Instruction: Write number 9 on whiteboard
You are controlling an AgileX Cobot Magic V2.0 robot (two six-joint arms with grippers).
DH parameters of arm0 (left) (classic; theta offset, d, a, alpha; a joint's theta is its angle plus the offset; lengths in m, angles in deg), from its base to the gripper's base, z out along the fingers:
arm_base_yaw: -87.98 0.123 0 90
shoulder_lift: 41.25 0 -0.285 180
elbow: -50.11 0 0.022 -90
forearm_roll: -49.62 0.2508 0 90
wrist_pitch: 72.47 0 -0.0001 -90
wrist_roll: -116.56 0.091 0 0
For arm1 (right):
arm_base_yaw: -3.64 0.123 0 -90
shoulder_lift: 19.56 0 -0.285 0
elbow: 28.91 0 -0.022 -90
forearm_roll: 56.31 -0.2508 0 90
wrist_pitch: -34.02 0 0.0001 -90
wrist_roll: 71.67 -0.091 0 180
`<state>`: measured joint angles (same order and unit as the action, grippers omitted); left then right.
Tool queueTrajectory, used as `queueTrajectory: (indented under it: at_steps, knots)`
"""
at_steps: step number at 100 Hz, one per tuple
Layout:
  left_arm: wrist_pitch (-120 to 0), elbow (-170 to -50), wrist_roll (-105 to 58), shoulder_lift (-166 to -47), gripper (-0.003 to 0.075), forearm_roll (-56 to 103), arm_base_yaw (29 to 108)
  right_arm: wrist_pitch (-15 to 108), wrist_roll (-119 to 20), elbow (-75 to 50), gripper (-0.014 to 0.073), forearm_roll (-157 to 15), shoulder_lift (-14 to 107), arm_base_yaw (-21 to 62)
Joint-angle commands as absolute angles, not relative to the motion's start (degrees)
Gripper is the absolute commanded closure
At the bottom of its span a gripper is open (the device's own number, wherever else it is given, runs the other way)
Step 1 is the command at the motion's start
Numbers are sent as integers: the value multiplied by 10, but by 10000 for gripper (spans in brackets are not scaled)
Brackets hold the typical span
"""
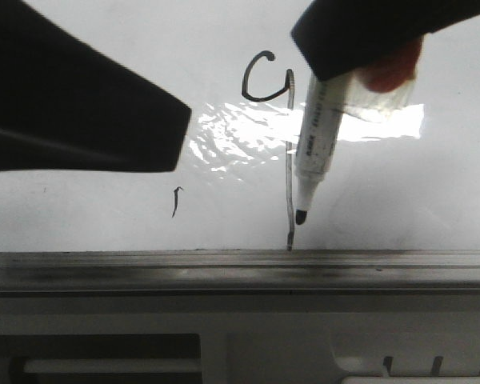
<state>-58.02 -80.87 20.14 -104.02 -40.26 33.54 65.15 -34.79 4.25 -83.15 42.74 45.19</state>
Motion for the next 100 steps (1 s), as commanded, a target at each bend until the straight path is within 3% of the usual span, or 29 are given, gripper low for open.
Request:
queueTrajectory:
  at_steps: [1, 37, 57, 100]
  knots:
    - [-568, -837, 211, -1047, 374, -414, 334, 627, -325, 22, 664, -847, 420, 454]
    - [-521, -848, 257, -1081, 374, -433, 334, 562, -282, 22, 664, -863, 422, 558]
    - [-480, -848, 331, -1084, 374, -493, 334, 531, -282, 22, 664, -863, 428, 567]
    - [-439, -848, 332, -1087, 374, -478, 334, 485, -282, 22, 664, -865, 427, 601]
